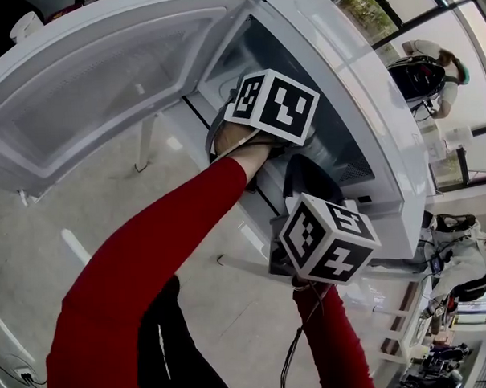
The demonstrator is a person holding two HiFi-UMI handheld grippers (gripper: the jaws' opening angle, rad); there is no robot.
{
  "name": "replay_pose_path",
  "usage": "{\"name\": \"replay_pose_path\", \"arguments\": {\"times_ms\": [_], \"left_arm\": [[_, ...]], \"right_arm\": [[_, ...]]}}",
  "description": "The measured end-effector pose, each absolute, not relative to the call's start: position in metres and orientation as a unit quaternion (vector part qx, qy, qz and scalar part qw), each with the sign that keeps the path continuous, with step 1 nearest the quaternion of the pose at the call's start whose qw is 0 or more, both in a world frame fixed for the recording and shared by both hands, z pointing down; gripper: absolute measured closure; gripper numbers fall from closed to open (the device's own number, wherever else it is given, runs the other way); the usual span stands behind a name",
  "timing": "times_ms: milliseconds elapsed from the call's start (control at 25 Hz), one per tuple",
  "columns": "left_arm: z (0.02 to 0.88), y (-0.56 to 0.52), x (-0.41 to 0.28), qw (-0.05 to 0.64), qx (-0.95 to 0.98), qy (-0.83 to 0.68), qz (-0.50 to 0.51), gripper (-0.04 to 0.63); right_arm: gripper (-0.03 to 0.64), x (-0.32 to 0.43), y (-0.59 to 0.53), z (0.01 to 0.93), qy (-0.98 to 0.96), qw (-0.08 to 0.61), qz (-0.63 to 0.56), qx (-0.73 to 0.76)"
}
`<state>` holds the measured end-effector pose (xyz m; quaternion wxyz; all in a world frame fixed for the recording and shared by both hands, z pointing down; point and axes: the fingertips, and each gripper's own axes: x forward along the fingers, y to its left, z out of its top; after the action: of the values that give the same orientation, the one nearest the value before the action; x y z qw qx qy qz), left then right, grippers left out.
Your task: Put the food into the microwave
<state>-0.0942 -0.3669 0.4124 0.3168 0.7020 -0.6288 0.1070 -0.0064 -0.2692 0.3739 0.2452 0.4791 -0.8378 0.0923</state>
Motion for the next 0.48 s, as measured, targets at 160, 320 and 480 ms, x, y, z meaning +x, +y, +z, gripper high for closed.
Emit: {"name": "replay_pose_path", "arguments": {"times_ms": [160,320,480], "left_arm": [[0.411,-0.366,-0.094,0.311,0.705,-0.629,0.103,0.483],[0.401,-0.364,-0.103,0.290,0.711,-0.635,0.084,0.491],[0.386,-0.350,-0.121,0.259,0.722,-0.639,0.062,0.557]], "right_arm": [[0.603,-0.005,-0.269,0.376,-0.838,0.246,0.093,0.478],[0.603,-0.005,-0.267,0.376,-0.840,0.241,0.096,0.477],[0.603,-0.010,-0.263,0.374,-0.845,0.229,0.100,0.473]]}}
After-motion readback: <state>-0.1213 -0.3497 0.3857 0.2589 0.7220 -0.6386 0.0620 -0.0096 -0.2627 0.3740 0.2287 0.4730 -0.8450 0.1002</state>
